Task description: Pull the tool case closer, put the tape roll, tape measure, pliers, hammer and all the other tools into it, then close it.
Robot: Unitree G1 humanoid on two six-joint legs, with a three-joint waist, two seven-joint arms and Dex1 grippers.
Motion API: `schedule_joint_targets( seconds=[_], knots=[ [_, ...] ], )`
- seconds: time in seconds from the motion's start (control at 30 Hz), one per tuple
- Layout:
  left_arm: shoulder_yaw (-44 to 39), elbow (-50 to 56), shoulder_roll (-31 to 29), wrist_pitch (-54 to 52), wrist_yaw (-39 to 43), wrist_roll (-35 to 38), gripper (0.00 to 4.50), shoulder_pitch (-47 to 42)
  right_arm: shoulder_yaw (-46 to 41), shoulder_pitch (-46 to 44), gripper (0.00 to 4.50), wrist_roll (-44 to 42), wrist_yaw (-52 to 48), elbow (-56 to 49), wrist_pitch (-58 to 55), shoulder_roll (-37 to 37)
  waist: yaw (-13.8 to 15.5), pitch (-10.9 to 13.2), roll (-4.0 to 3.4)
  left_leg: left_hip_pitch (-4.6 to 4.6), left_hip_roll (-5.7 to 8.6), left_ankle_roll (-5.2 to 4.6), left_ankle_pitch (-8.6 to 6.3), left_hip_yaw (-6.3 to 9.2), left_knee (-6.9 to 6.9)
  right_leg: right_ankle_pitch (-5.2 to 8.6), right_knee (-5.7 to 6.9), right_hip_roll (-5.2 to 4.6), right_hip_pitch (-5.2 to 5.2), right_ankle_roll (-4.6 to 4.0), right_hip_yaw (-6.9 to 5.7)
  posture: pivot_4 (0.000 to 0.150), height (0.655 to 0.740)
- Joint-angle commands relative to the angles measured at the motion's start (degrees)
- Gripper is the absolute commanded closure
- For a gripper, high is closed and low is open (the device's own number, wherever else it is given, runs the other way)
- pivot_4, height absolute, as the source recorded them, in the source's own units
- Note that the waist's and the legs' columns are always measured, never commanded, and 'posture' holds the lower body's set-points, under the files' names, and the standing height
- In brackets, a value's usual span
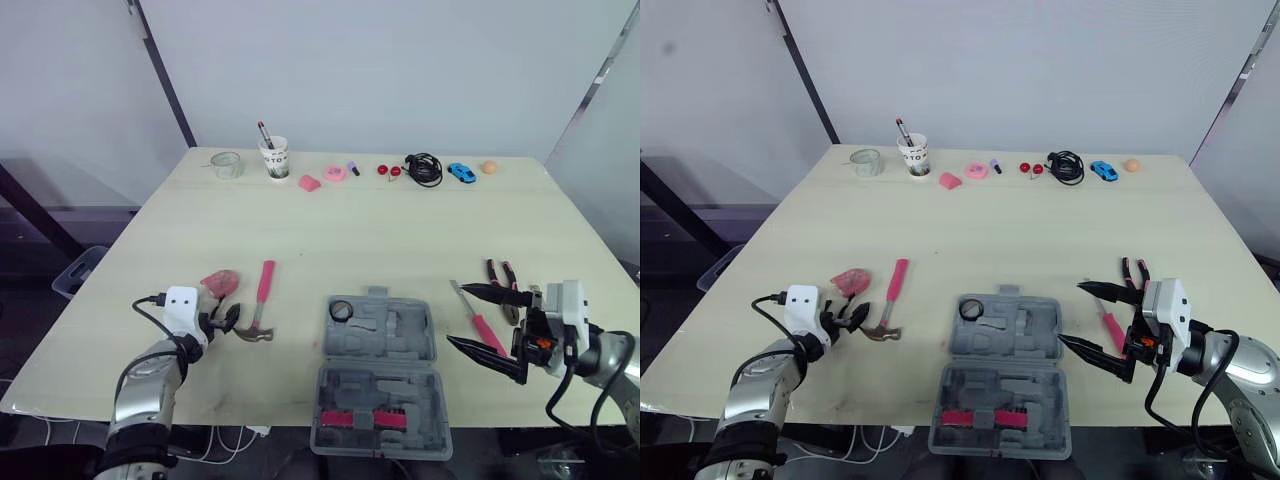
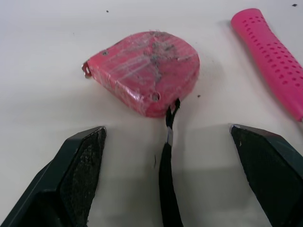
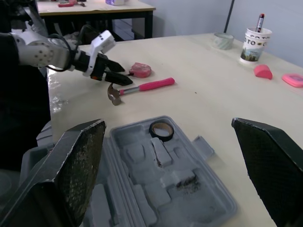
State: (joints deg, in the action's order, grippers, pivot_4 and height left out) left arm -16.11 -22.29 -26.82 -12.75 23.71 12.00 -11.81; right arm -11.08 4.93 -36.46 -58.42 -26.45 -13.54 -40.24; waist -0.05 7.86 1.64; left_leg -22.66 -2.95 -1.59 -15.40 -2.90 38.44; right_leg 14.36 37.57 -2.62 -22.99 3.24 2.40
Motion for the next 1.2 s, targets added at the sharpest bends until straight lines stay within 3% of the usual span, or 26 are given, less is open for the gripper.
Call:
schedule_joint_targets(
  seconds=[0.03, 0.1, 0.2, 0.23, 0.27, 0.37, 0.4, 0.73, 1.2],
  knots=[
    [0.92, -2.99, -0.19, 1.02, 0.23, -0.86, 0.27, -1.41, -0.11, -1.27, 0.0, -0.14, -0.19, -0.85, 0.74, 0.04, 0.13, 0.0, -0.01, 0.0, 0.0, 0.0, 0.0, 0.0, 0.0, 0.0, 0.0, 0.0, 0.0, 0.0, -0.01, 0.15, 0.74],
    [1.12, -3.97, -0.27, 1.57, 0.31, -1.2, 0.86, -1.99, 0.0, -1.39, 0.0, 0.1, -0.23, -0.39, 0.99, 0.24, 0.22, 0.0, -0.01, 0.0, 0.01, 0.0, 0.0, 0.0, 0.0, 0.0, 0.0, 0.0, 0.01, 0.0, -0.02, 0.15, 0.74],
    [1.24, -4.85, -0.3, 2.19, 0.48, -1.27, 2.16, -2.32, 0.07, -1.44, 0.0, 0.49, -0.06, -0.13, 1.13, 0.39, 0.33, -0.01, -0.01, 0.0, 0.01, 0.0, 0.0, 0.0, 0.0, 0.0, 0.0, 0.0, 0.01, 0.0, -0.01, 0.15, 0.74],
    [1.4, -5.03, -0.34, 2.23, 0.68, -1.32, 2.8, -2.28, 0.22, -1.46, 0.0, 0.66, 0.1, -0.24, 1.06, 0.39, 0.35, 0.0, -0.01, 0.0, 0.01, 0.0, 0.0, 0.0, 0.0, 0.0, 0.0, 0.0, 0.01, 0.0, -0.01, 0.15, 0.74],
    [1.52, -5.14, -0.37, 2.27, 0.82, -1.36, 2.91, -2.25, 0.32, -1.47, 0.0, 0.77, 0.21, -0.33, 1.0, 0.4, 0.36, 0.0, -0.01, 0.0, 0.0, 0.0, 0.0, 0.0, 0.0, 0.0, -0.01, -0.01, 0.01, 0.0, -0.01, 0.15, 0.74],
    [1.68, -5.22, -0.11, 2.66, 0.91, -1.46, 3.89, -1.78, 0.73, -2.52, 0.0, 1.01, 0.78, -0.59, 0.26, 0.13, 0.49, -0.01, -0.01, 0.0, 0.0, 0.0, 0.0, 0.0, 0.0, 0.0, -0.01, -0.01, 0.01, 0.0, -0.01, 0.15, 0.74],
    [1.64, -5.11, -0.01, 2.71, 0.89, -1.43, 4.42, -1.58, 0.78, -2.99, 0.0, 0.97, 0.93, -0.58, -0.01, 0.04, 0.5, 0.0, -0.01, 0.0, 0.0, 0.0, 0.0, 0.0, 0.0, 0.0, 0.0, -0.01, 0.01, 0.0, -0.01, 0.15, 0.74],
    [1.1, -2.48, 0.43, 2.99, 0.49, -1.02, 4.48, 1.18, 1.28, -5.22, 0.0, 0.68, 1.23, -0.45, -1.5, -0.02, 0.48, -0.01, -0.02, 0.0, -0.01, 0.0, 0.0, 0.01, -0.01, 0.0, -0.01, -0.02, 0.01, 0.0, 0.0, 0.15, 0.74],
    [-1.62, 21.34, -3.68, -1.91, 4.78, 1.14, 4.48, 24.23, 1.81, -4.04, 0.0, 0.55, 0.71, -0.94, -1.68, 0.52, -0.73, -0.02, -0.08, 0.07, -0.25, 0.01, -0.01, -0.02, -0.1, 0.13, -0.05, -0.11, -0.04, -0.24, 0.08, 0.15, 0.74]
  ],
)
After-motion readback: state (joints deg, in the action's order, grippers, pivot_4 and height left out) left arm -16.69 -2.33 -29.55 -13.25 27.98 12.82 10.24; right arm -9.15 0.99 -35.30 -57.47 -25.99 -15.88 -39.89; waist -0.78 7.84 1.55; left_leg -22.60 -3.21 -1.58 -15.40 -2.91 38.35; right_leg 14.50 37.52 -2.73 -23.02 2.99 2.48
